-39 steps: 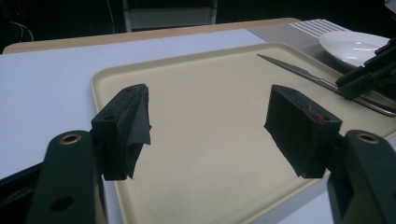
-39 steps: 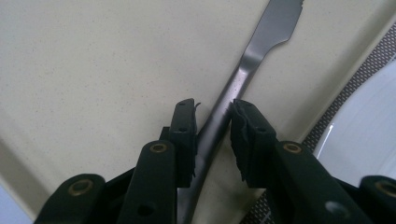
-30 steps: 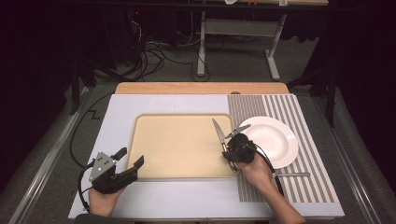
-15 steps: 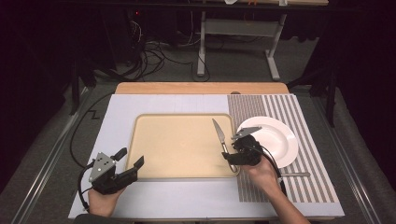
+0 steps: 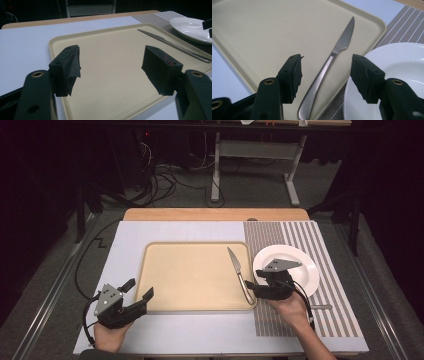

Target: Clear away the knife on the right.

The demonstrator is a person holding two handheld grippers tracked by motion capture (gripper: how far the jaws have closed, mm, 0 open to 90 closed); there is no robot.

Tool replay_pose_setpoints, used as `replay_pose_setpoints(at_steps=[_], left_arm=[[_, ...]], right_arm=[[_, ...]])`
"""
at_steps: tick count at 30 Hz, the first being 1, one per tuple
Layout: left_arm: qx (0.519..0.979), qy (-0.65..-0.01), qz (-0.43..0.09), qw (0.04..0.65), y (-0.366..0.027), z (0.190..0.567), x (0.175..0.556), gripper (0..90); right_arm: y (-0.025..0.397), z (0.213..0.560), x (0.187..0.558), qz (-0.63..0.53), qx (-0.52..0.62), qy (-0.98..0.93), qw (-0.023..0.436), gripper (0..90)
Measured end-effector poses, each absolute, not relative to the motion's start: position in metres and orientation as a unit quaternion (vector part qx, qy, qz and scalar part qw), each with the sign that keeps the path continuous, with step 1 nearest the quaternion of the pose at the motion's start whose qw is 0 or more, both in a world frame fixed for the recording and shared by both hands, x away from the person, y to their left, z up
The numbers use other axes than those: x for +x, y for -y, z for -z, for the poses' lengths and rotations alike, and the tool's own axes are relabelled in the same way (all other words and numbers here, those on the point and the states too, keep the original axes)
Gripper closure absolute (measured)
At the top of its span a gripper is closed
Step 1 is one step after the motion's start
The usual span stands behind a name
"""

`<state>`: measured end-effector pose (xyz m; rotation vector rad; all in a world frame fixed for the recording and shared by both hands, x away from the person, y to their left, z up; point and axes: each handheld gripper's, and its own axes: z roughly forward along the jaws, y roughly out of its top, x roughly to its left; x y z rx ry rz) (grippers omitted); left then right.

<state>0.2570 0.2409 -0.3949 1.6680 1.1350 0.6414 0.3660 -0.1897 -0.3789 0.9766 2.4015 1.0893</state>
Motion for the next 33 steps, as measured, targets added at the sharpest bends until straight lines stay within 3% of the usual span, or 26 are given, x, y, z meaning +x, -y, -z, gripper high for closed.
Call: replay_pose_setpoints(at_steps=[33], left_arm=[[0.685, -0.468, -0.264, 0.491, -0.241, 0.395, 0.256, 31.5]], right_arm=[[0.231, 0.38, 0.346, -0.434, 0.356, -0.806, 0.188, 39.5]])
